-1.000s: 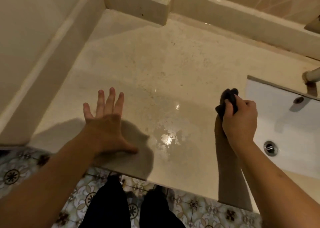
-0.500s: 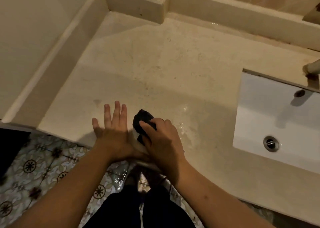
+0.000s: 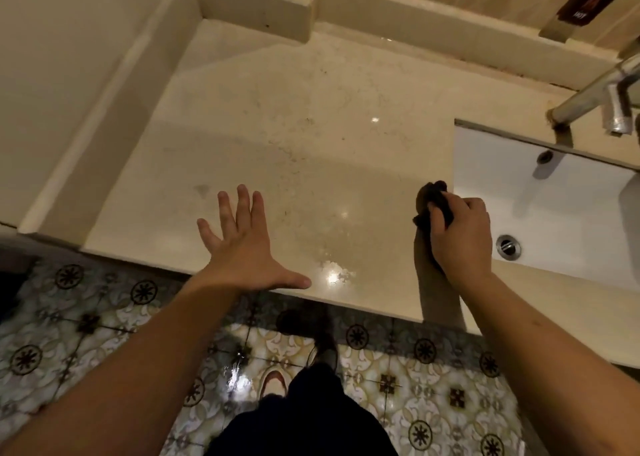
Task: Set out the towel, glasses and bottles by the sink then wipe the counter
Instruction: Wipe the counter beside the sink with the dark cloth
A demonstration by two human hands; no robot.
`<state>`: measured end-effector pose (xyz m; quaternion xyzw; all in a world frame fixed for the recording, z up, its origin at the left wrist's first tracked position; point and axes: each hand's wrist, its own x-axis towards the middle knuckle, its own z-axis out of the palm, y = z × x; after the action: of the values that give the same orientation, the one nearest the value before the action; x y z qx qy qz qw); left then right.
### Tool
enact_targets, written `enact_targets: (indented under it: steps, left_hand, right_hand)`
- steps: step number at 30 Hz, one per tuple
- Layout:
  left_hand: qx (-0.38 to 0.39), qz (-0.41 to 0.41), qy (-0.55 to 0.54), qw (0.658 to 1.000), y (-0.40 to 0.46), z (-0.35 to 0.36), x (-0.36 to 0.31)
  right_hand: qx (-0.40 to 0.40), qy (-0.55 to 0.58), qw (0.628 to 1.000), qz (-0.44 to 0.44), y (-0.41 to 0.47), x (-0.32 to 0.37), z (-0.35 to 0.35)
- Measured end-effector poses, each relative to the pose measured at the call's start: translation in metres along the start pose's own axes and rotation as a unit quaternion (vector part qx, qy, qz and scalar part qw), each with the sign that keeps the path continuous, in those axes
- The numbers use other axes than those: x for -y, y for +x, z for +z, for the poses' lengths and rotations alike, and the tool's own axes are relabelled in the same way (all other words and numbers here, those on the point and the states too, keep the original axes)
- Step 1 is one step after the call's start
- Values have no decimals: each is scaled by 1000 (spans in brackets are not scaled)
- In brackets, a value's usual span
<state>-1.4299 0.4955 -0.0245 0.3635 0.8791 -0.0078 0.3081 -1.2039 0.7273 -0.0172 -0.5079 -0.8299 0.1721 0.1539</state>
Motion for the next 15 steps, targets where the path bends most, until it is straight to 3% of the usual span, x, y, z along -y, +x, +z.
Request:
enact_targets:
  steps: [5, 9, 12, 15]
  left_hand:
    - [-34, 45, -55, 997, -10, -8, 17]
    - [-71, 99, -121, 985, -36, -13, 16]
    - [-58, 137, -164, 975, -59, -19, 2]
    - [-54, 161, -153, 974, -79, -26, -20]
  right_hand:
    - [12, 122, 992, 0, -31, 61, 3]
    - [121, 62, 990, -45, -54, 82, 12]
    - [222, 16, 973, -62, -64, 77, 7]
    - [241, 26, 965, -98, -67, 65, -17]
